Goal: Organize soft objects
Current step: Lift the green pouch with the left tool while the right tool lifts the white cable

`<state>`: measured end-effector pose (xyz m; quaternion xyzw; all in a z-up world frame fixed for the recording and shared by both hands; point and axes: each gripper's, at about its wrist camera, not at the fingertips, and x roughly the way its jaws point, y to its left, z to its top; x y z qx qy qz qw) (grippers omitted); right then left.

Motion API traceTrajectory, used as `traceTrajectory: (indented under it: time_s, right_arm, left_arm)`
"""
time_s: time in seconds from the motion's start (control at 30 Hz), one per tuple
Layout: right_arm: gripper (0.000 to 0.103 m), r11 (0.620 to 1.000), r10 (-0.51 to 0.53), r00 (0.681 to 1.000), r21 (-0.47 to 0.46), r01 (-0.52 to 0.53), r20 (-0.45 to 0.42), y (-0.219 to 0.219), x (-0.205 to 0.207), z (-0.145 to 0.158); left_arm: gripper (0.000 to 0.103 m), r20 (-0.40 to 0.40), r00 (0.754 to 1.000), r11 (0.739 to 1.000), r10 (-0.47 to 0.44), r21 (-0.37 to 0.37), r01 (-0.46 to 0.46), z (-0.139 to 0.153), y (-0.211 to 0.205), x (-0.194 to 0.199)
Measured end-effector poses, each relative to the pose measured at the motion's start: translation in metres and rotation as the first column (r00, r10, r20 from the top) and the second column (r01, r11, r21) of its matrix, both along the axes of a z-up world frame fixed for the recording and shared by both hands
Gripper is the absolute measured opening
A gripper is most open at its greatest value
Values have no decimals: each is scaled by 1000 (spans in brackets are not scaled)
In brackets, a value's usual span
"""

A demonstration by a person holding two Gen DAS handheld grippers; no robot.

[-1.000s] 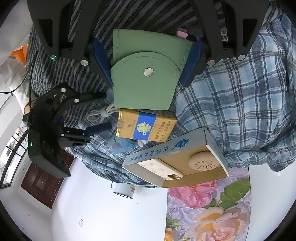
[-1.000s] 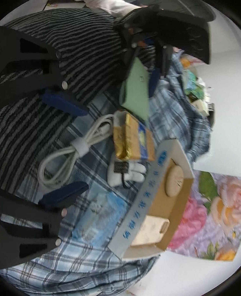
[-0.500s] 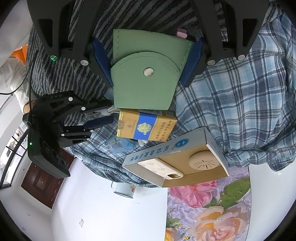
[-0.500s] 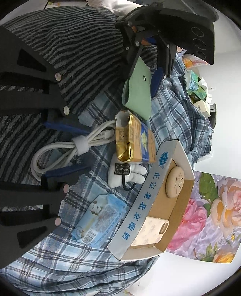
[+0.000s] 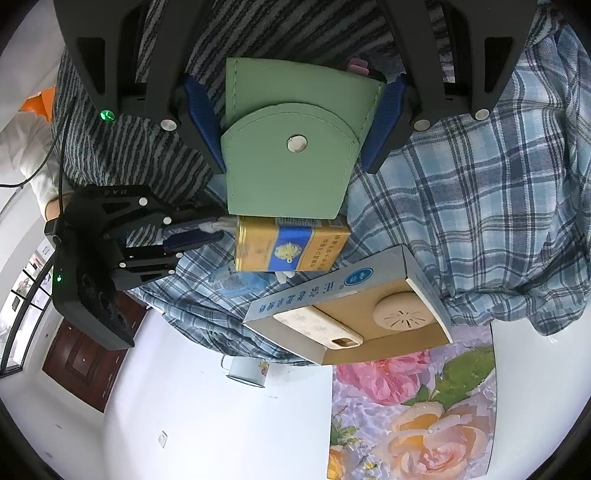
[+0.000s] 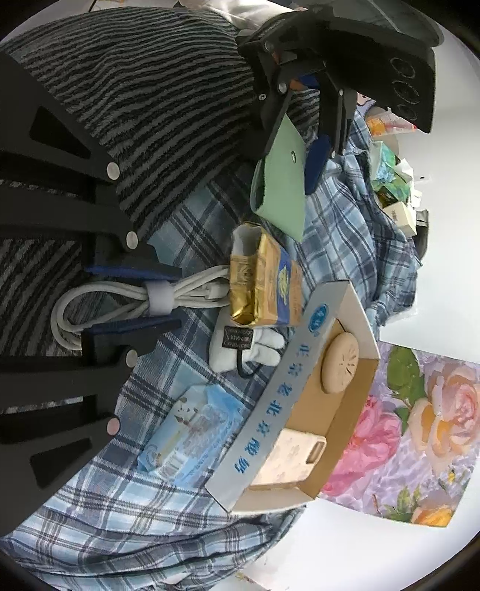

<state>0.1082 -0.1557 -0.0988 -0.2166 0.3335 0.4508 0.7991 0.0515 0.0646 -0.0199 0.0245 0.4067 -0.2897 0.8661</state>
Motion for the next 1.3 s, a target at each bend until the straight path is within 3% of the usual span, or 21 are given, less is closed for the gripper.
traceTrajectory:
  time_s: [0.53,1.3]
  right_arm:
    - [18,980,-173,982,109,164,74,-24,10,21]
    - [18,942,-225,958,292,167,177,-53,-6,50]
  left_arm:
    - [75,15,999,1000,29,-6,-29,2,6,0]
    - [75,137,985,994,105,0,-106,31,-3,-8]
